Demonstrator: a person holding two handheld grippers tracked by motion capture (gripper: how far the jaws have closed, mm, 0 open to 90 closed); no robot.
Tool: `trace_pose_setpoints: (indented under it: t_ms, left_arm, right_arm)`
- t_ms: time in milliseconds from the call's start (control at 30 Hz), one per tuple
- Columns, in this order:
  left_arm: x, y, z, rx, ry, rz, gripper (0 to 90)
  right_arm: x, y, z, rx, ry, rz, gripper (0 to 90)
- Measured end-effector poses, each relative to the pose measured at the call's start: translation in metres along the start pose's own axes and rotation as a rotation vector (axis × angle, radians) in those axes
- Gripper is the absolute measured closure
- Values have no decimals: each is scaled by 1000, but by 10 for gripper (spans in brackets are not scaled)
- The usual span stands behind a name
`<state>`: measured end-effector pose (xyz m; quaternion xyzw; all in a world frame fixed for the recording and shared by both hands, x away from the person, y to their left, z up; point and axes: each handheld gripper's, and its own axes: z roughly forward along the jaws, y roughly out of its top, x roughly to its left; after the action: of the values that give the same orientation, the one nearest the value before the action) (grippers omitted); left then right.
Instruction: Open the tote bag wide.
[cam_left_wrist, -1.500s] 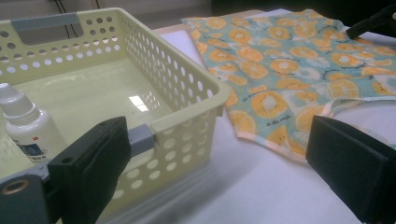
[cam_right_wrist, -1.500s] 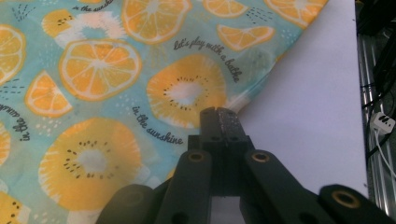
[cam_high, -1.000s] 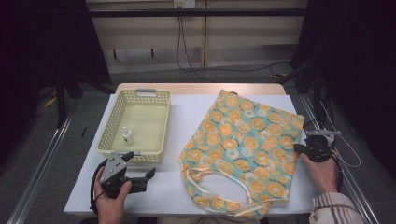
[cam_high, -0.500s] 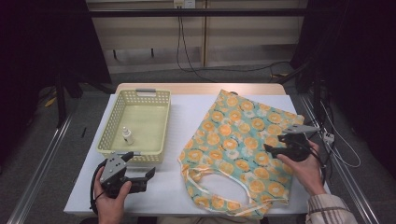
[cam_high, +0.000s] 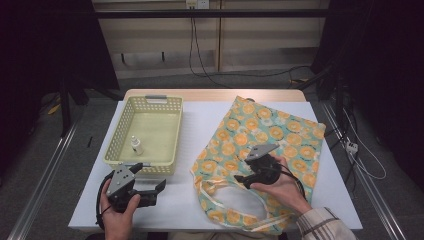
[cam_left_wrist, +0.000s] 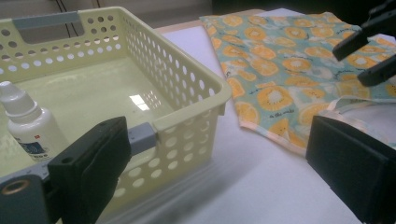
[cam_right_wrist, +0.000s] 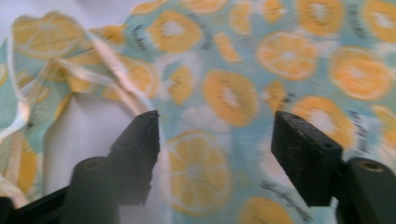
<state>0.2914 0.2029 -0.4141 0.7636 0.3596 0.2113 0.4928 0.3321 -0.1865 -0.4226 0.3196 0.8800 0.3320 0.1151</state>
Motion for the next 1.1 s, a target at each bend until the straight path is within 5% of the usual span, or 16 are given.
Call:
trace_pose_setpoints:
  t_ms: [300, 433, 633, 1100]
  left_arm:
    - [-1, 0, 0, 4, -1, 6, 61]
    - [0, 0, 0, 3, 1, 1, 61]
    - [-1, 0, 0, 3, -1, 8, 61]
    - [0, 0, -1, -4, -3, 4, 61]
  right_arm:
    - [21, 6, 28, 85, 53, -124, 528]
    - [21, 6, 36, 103, 73, -133, 636]
    - [20, 11, 39, 119, 95, -92, 900]
    - [5, 32, 51, 65, 26, -7, 900]
